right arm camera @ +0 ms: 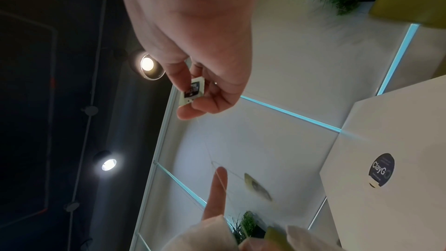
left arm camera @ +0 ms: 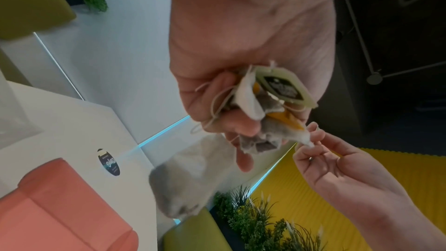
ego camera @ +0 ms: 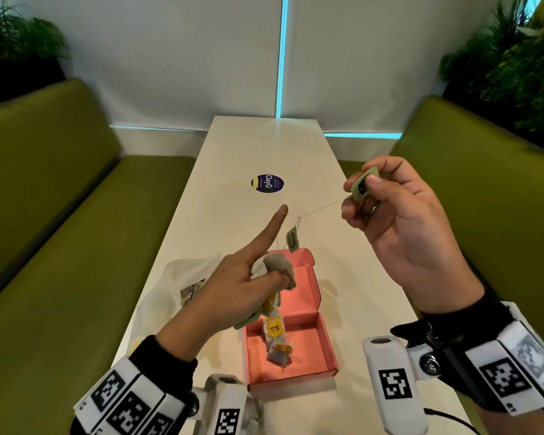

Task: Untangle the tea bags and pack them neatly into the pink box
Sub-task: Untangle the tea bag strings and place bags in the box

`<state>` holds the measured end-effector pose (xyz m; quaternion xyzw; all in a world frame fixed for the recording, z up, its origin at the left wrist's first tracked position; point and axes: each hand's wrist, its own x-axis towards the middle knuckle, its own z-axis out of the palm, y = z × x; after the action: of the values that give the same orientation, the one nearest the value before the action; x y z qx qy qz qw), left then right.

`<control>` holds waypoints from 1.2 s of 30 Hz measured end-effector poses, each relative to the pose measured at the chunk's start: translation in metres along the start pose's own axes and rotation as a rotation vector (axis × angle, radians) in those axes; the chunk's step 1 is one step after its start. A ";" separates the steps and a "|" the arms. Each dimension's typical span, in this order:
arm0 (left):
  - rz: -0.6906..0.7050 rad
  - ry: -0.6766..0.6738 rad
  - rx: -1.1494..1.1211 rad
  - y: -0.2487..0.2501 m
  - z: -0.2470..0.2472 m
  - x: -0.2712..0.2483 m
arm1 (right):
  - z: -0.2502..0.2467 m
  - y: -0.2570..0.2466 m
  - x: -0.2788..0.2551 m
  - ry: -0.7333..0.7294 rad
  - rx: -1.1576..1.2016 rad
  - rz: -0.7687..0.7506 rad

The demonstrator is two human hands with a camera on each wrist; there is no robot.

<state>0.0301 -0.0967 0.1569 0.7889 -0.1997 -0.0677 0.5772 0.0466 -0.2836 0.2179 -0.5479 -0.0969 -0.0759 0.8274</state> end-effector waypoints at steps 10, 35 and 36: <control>0.035 0.145 -0.120 0.018 -0.017 -0.007 | -0.008 0.022 -0.009 -0.118 -0.039 -0.013; -0.070 -0.065 -0.097 0.038 -0.037 -0.014 | 0.005 0.053 -0.026 -0.600 -0.399 0.127; -0.081 -0.062 -0.100 0.039 -0.038 -0.014 | 0.006 0.053 -0.027 -0.608 -0.403 0.119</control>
<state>0.0208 -0.0678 0.2035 0.7639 -0.1819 -0.1254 0.6063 0.0326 -0.2574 0.1664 -0.7021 -0.2896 0.1209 0.6392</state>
